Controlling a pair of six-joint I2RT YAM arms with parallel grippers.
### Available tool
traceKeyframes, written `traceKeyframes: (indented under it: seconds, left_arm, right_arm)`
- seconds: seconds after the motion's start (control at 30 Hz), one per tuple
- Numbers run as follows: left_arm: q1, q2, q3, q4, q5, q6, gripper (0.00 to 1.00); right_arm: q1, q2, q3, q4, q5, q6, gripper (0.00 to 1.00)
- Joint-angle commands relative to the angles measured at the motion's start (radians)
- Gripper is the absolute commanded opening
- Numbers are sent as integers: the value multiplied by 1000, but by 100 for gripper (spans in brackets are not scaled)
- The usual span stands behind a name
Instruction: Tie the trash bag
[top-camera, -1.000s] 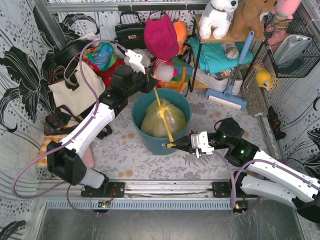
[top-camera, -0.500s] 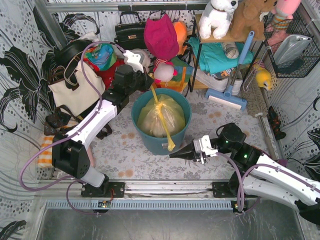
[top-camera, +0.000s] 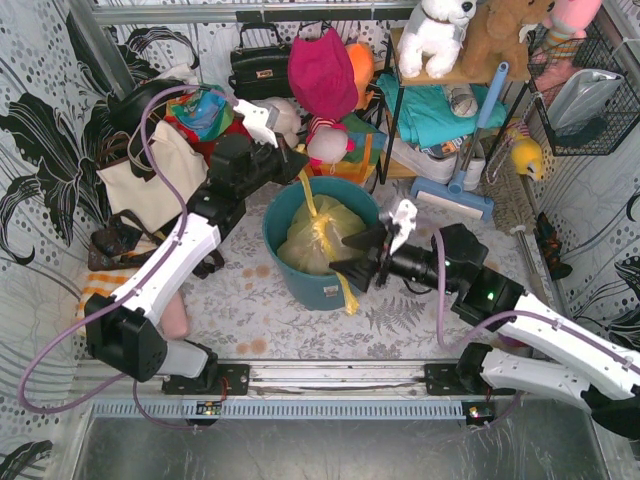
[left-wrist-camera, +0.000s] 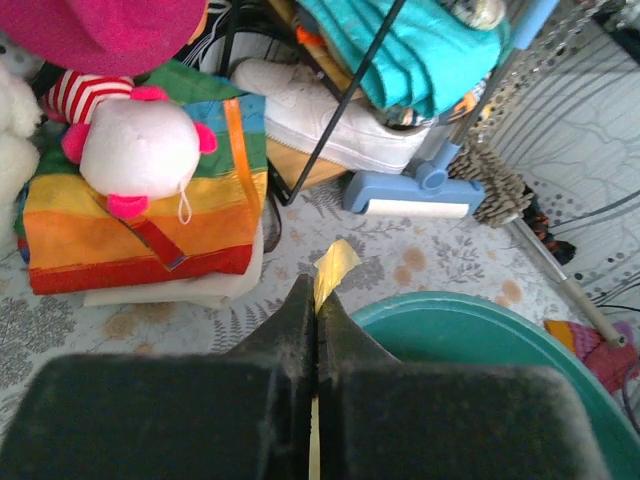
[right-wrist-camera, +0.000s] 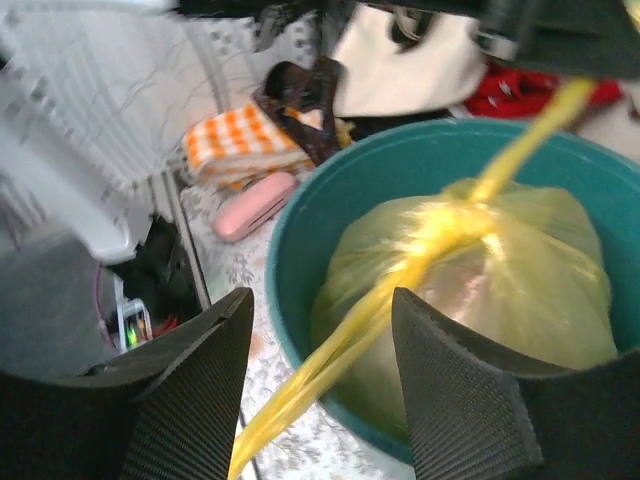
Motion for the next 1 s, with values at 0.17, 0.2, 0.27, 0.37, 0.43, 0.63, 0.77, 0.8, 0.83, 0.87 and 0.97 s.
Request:
traceKeyframes:
  seconds: [0.17,0.2,0.27,0.37,0.43,0.63,0.77,0.8,0.83,0.87,0.97]
  left_arm:
    - [-1,-81,-21,84,56,-36,1]
    - [-1,-83,-20,82,56,-36,1]
    - [-1,-89,-21,78,57,-34,1]
    - [-1,-98,-28,79,59,-37,1]
    - [-1,-107,-35,83,58,-40,1]
    - [-1,-127,-46,83,55,-42,1]
    - [-1,-130,-53,91,59,-48,1]
    - [-1,-130,-53,94,61,-50,1]
    - [0,-129,-53,96,64,-50,1]
    - [-1,-129,-53,97,64,-51,1]
    - [-1,-124,-51,98,70,-53,1]
  right_arm:
    - [5,192,335,-543,251,551,60]
    - [5,200,352,-576,233,566,59]
    - [5,199,383,-636,222,594,58]
    - [5,168,415,-701,235,625,56]
    - [4,145,434,-722,236,647,55]
    - [5,141,443,-811,170,724,57]
    - [4,148,381,-789,104,761,57]
    - [5,152,366,-770,89,766,56]
    - [4,156,350,-751,74,771,56]
    - [4,159,340,-730,60,777,55]
    - [4,179,308,-674,7,799,51]
